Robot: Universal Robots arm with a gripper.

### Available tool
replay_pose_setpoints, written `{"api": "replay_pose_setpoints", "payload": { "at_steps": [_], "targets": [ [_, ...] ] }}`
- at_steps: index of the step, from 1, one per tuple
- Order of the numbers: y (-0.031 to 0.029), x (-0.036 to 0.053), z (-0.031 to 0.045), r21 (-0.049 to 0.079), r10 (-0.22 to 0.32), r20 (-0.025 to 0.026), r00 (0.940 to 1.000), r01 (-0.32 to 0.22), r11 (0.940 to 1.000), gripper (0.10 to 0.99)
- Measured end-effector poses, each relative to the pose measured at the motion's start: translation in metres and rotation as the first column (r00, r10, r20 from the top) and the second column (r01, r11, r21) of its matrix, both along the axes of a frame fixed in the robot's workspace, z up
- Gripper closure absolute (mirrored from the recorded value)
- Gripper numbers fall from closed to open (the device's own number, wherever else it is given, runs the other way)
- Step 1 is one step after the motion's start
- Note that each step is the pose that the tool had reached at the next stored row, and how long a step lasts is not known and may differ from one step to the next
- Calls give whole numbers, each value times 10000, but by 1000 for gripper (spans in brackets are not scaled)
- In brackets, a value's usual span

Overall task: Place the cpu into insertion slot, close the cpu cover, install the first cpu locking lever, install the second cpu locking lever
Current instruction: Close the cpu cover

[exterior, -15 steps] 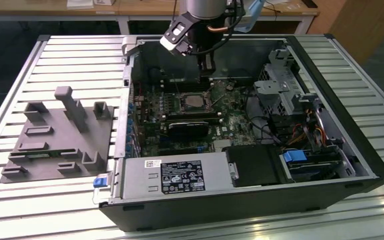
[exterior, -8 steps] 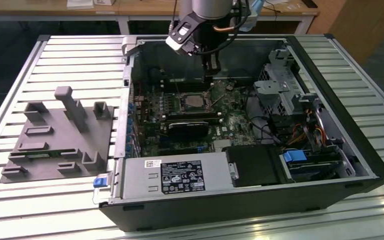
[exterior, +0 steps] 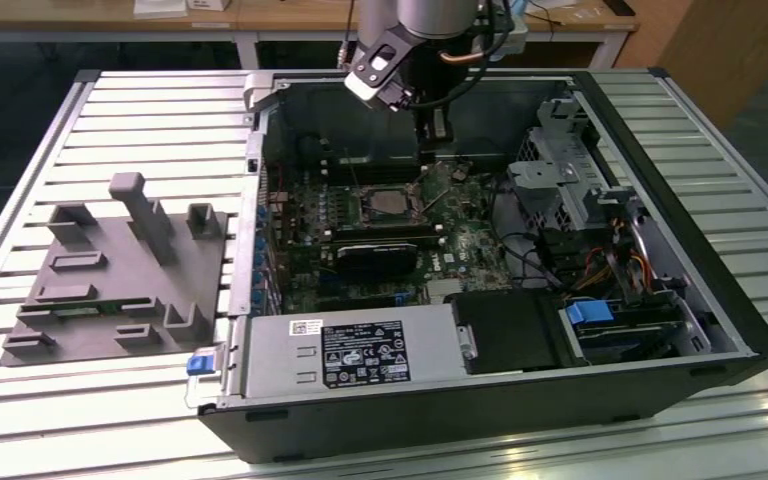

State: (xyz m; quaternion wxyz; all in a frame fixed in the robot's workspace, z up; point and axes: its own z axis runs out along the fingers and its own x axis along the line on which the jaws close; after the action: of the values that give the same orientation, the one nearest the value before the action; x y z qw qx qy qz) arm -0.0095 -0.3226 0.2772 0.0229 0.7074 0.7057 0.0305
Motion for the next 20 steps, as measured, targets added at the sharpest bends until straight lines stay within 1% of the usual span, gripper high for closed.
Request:
{"api": "replay_pose_setpoints", "payload": {
  "at_steps": [7,9,10,12,17,20],
  "targets": [
    [0,138,0,0,0,-1,10000,0,10000,984],
    [0,187,0,-1,1,-2,10000,-1,10000,984],
    [0,236,0,-2,0,-3,10000,0,10000,984],
    [0,288,-1,0,0,-3,10000,0,10000,984],
    [1,369,-15,2,1,-3,10000,-1,10000,984],
    [0,403,-41,1,0,-5,10000,0,10000,984]
  ]
}}
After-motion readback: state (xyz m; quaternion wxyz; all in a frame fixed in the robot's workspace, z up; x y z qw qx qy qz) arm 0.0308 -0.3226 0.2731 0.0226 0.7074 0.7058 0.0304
